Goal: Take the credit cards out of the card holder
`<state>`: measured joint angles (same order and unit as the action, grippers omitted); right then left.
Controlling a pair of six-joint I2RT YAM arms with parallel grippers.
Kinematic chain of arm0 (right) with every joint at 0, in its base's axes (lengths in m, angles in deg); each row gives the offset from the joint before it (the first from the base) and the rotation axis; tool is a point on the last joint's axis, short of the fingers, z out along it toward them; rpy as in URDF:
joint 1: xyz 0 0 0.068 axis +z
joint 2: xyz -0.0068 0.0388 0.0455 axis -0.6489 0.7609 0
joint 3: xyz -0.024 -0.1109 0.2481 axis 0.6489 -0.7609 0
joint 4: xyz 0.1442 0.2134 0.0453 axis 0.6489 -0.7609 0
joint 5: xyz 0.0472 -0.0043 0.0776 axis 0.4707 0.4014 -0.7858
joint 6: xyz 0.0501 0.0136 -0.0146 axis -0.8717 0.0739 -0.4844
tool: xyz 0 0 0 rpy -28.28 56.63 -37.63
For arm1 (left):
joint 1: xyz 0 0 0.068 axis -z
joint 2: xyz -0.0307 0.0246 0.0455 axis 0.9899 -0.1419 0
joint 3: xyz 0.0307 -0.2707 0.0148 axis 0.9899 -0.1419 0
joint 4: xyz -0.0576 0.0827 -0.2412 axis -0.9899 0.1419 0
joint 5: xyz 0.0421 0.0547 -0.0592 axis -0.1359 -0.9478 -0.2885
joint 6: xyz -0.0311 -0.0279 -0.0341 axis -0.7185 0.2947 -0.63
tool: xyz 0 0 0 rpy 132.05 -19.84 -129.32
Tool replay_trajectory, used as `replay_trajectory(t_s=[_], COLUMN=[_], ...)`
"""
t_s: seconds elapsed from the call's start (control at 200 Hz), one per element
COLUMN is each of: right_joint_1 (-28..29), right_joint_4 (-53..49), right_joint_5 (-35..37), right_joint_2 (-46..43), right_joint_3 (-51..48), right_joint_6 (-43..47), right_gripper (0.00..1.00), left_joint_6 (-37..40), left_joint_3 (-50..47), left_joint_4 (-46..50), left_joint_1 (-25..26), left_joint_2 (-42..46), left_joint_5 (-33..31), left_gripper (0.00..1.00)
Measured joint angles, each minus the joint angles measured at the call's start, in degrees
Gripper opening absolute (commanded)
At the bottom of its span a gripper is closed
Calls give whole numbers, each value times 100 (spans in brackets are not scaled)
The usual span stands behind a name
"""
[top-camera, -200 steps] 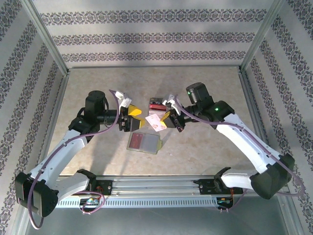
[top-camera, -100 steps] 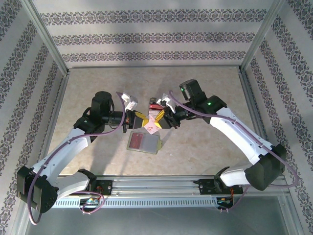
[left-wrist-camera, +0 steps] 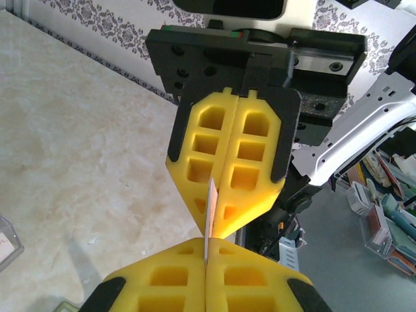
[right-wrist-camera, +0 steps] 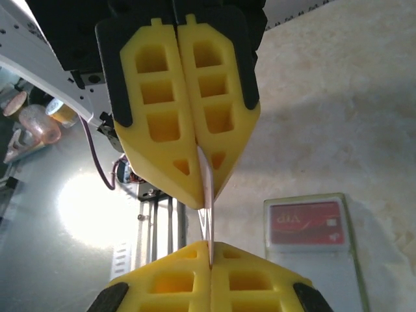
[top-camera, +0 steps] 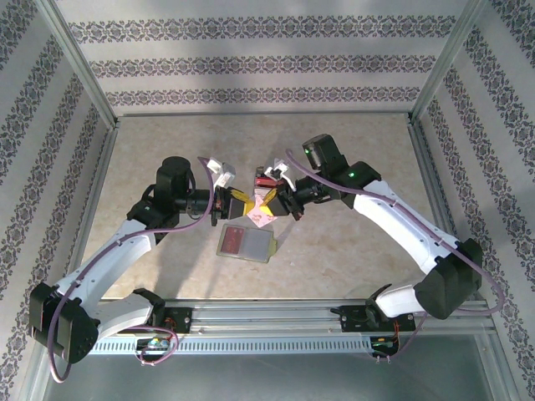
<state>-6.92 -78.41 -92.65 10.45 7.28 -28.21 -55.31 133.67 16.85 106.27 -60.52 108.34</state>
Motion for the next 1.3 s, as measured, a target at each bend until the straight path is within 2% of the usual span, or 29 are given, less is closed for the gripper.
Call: replay_trajectory(t_s=[0.04,0.13,0.215,0.335,0.565,0.779,0.999,1.304], right_joint_1=[0,0,-2,-2,17,186,380,461], right_joint_4=[-28,-177,-444,-809,-1467,-1923,-2175,-2260], right_joint_5=[22,278,715,1408,2940,4148,4828,5353], right_joint_2=[0,0,24,203,1167,2212,3073,3880], right_joint_3=[15,85,240,605,1486,2323,3040,3447], right_joint_6=[20,149,363,719,1427,2057,2538,2962], right_gripper=[0,0,0,0,0,0,0,0], left_joint_6=[-13,48,175,306,37,-535,-1034,-1239], left_joint_3=[-4,-28,-146,-511,-1259,-1775,-1969,-1969], left_joint_4=[-2,31,192,459,1182,1862,2225,2330], left_joint_1=[7,24,28,28,28,28,28,28], left_joint_2=[11,94,389,1143,2487,3200,3403,3401], left_joint_5=[-61,-387,-968,-2153,-4437,-5772,-6627,-6920], left_gripper=[46,63,69,76,79,82,85,86])
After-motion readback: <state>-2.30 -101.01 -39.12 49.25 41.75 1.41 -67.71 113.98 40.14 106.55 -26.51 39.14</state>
